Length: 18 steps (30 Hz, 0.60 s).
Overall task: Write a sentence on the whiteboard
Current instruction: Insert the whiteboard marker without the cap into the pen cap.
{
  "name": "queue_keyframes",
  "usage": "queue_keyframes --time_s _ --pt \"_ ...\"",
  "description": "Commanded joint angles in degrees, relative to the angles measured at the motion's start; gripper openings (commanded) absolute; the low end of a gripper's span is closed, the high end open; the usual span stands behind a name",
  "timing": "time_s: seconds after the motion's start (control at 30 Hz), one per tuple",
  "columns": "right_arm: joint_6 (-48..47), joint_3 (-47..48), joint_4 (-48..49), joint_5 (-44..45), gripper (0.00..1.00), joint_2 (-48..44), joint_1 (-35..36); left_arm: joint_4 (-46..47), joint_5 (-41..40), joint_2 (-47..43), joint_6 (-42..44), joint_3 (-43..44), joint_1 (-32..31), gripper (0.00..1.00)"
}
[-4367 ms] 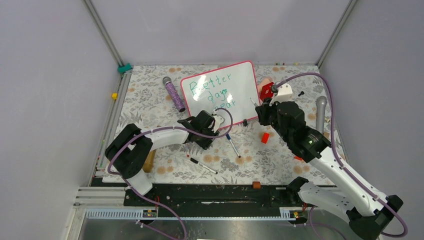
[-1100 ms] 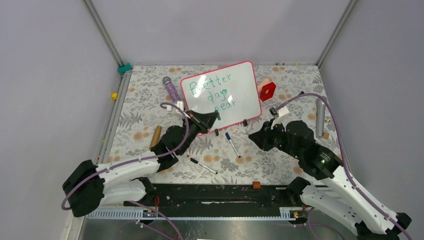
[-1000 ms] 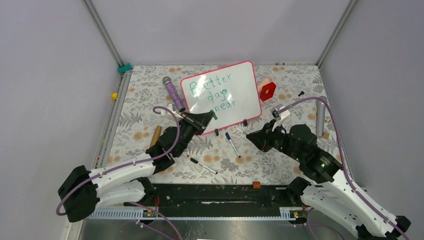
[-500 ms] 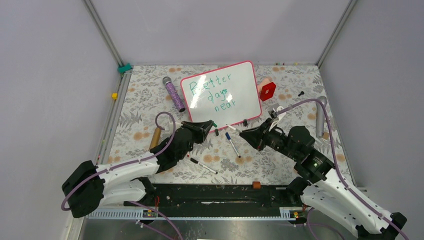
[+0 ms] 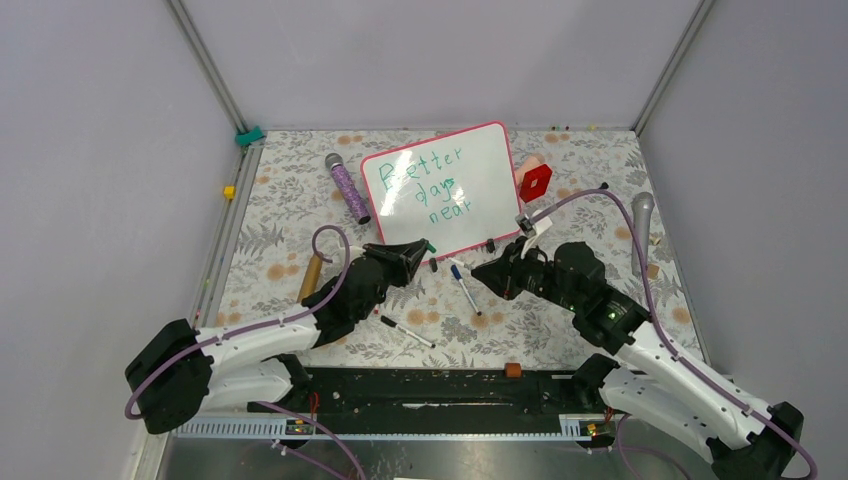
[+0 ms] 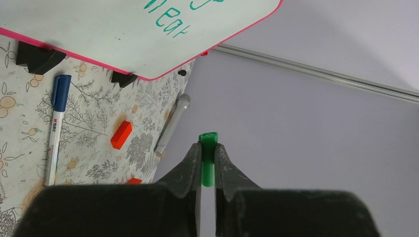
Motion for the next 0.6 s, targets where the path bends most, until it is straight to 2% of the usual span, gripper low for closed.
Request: queue_keyframes --time_s 0.0,0.57 --pt "1.37 2.3 2.47 -1.82 0.0 1.83 0.44 2.82 -0.13 -1.56 -0.97 -0.57 -0.23 0.0" --pt "2.01 3.99 5.1 -1.75 0.0 6.67 0.98 3.97 0.61 -2.13 -1.05 -1.29 -0.5 0.0"
